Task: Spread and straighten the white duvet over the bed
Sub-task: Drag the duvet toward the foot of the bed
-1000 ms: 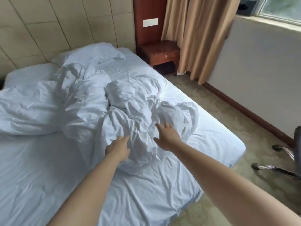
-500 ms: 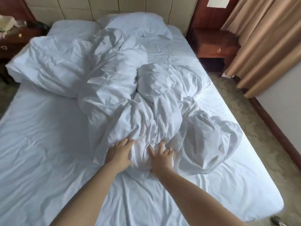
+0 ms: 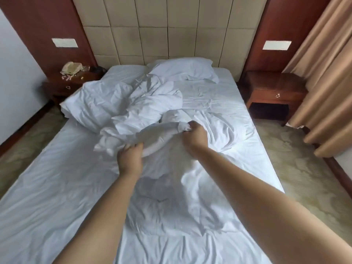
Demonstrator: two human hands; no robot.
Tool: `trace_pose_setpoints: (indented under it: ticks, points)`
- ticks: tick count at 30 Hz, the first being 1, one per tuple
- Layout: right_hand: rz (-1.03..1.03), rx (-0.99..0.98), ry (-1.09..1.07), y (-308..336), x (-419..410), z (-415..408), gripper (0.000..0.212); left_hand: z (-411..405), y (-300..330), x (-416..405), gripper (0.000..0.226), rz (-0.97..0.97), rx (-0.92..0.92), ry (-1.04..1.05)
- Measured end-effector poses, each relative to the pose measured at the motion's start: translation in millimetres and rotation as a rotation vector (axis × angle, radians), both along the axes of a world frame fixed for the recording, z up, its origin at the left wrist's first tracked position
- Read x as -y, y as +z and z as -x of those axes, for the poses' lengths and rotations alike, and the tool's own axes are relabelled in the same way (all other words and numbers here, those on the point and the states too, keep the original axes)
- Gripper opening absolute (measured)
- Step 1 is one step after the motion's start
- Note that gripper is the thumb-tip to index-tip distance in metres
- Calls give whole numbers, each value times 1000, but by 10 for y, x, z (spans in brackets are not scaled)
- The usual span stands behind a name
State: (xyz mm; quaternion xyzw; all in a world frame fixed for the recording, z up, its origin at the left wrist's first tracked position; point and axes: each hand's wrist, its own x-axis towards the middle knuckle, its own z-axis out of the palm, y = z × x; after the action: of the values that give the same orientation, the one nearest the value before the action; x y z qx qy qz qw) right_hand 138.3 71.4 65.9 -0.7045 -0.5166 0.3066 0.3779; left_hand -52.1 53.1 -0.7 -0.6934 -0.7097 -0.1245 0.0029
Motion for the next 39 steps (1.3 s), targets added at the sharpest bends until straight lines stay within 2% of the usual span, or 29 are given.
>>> trace_pose_setpoints:
  ticks: [1,4,5,7,9,10,11,14,16,19,21,22,25,27,29,32,35,37,39]
  points:
    - [-37,-2,-49,141,-6,-349,14,-323,240,-105,33,-34,5,-19]
    - [-56,31,-178,247,214,-1369,9,-1358,824,-421,34,-85,-31,-150]
    - [-24,46,-210,161,328,-1660,9,-1728,954,-526,30,-100,2,-196]
    - [51,19,-252,-116,589,-2133,10,-2538,1088,-608,19,-57,204,-257]
    - [156,-40,-262,-464,809,-2503,11,-3308,1058,-554,29,149,571,-255]
    - [232,-14,-226,-623,892,-2676,10,-3649,935,-495,31,247,679,-272]
    - [338,74,-138,-792,972,-2848,11,-3926,735,-428,29,329,700,-352]
    - [680,342,139,-1178,1139,-3285,26,-4351,51,-198,29,552,560,-619]
    - [804,354,185,-1420,1177,-3482,19,-4354,-347,-162,34,589,476,-654]
    - [767,231,-36,-1599,1124,-3500,10,-4183,-543,-144,35,502,322,-675]
    - [597,175,-237,-1555,999,-3386,32,-4042,-549,-152,33,355,175,-727]
    - [495,214,-264,-1486,921,-3315,41,-3956,-528,-176,36,269,98,-761]
    - [152,291,-198,-1234,772,-3059,53,-3667,-389,-219,55,121,-122,-750]
    - [27,320,-176,-1115,761,-2890,55,-3456,-263,-202,69,94,-258,-701]
    - [-43,398,-153,-1069,812,-2708,61,-3218,-175,-161,73,71,-337,-639]
    - [-114,584,-66,-1056,852,-2335,66,-2713,-115,-46,81,100,-328,-532]
    - [-48,735,135,-1034,844,-1705,62,-2031,-180,132,88,237,-192,-341]
    - [47,756,292,-1066,823,-1353,56,-1696,-246,223,88,309,-90,-227]
    - [157,694,491,-1170,832,-941,57,-1290,-406,336,85,329,-10,-101]
